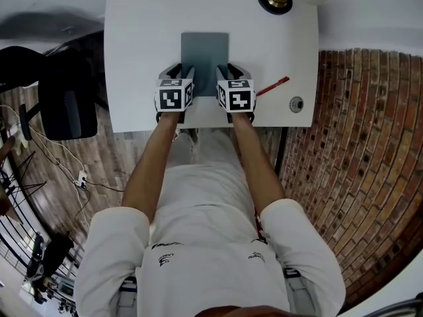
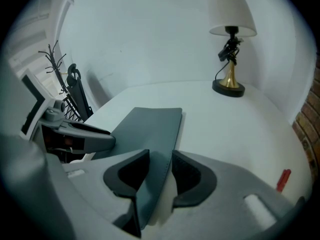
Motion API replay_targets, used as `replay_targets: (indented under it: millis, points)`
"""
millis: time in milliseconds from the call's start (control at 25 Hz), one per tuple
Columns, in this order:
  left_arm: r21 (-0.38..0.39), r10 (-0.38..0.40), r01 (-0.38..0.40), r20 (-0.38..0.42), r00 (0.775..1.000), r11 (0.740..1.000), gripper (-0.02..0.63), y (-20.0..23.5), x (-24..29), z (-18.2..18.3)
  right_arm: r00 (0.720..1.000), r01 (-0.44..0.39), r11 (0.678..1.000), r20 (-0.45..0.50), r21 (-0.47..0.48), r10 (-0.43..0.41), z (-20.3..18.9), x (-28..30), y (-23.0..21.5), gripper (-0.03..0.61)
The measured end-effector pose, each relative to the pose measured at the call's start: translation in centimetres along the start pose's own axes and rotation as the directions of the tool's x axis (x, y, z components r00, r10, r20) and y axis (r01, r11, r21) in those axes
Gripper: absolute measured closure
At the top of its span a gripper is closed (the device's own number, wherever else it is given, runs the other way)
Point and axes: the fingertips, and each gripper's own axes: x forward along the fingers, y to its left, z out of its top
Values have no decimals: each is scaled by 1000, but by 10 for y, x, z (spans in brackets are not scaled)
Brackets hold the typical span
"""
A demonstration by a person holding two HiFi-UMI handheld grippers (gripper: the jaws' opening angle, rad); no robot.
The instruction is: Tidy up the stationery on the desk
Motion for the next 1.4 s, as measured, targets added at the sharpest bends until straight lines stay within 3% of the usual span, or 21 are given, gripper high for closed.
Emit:
replay_targets:
  millis: [280, 560, 720, 880, 1120, 1400]
  points:
    - [0, -2, 2, 38, 999, 1000, 456, 5, -14, 11, 999, 21, 999, 44, 33, -22, 7, -19, -8, 426]
    - [6, -2, 1, 116, 993, 1000, 545, 5, -46, 31, 989, 24, 980, 138, 198, -52, 11, -64, -24, 431]
    - [29, -30, 25, 165, 986, 999, 615, -14, -68, 35, 977, 50, 941, 180, 336, -116, 6, -92, -50, 431]
    - [71, -58, 43, 217, 974, 997, 615, -37, -89, 37, 962, 128, 909, 174, 396, -212, -4, -114, -82, 431]
    - [153, -112, 69, 296, 948, 986, 616, -62, -122, 54, 940, 245, 854, 102, 459, -325, -35, -125, -126, 431]
    - [197, -146, 84, 327, 934, 977, 615, -83, -151, 66, 920, 330, 780, 6, 532, -393, -67, -123, -162, 431]
